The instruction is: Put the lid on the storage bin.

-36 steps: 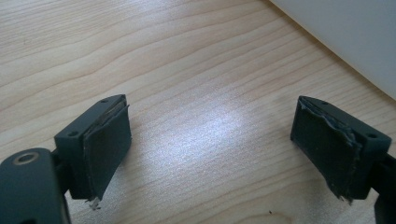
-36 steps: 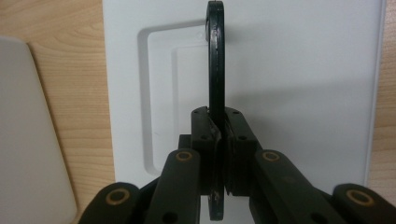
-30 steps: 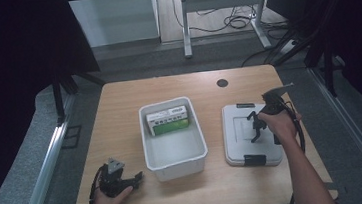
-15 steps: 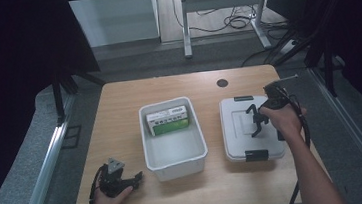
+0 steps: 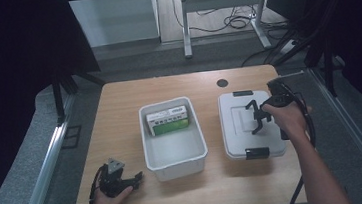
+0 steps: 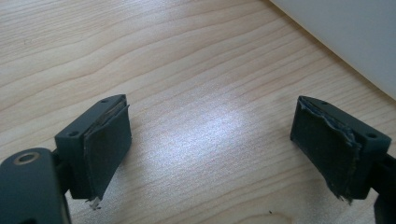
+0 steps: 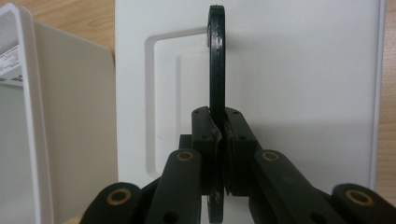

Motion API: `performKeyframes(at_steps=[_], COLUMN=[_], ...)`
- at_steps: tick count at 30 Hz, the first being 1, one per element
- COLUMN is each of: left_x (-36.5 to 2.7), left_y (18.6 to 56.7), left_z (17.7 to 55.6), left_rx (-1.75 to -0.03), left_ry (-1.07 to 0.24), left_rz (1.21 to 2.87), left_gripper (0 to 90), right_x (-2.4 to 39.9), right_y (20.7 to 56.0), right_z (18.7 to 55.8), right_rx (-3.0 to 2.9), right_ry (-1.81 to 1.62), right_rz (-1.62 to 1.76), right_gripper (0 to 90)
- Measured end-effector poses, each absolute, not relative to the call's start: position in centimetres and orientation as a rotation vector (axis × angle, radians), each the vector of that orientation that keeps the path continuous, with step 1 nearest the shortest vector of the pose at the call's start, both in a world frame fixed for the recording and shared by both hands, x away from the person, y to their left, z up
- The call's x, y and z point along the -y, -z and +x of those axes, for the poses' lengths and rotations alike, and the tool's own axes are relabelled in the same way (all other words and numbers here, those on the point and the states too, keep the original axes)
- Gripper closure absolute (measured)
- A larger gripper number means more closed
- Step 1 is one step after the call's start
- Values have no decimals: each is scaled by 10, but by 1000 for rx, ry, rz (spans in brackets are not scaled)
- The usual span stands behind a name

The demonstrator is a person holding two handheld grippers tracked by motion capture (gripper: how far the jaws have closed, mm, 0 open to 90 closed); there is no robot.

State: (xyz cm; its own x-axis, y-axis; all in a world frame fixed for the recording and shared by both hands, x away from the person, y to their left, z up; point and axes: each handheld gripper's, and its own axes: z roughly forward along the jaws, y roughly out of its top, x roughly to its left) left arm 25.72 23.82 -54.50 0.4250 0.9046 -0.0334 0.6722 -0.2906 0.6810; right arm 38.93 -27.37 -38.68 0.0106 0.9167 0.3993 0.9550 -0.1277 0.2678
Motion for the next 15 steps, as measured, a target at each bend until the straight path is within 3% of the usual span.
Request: performKeyframes(at_steps=[15], left_x=[-238], left_y=[545], left_z=[257], left_rx=[-1325], left_ry=[-484], left_rz=[2058], left_gripper=[123], right_x=[270], right_y=[367], right_z=[379], right_rx=[2038], right_ry=[839], right_rz=[-2135], right_gripper=[850])
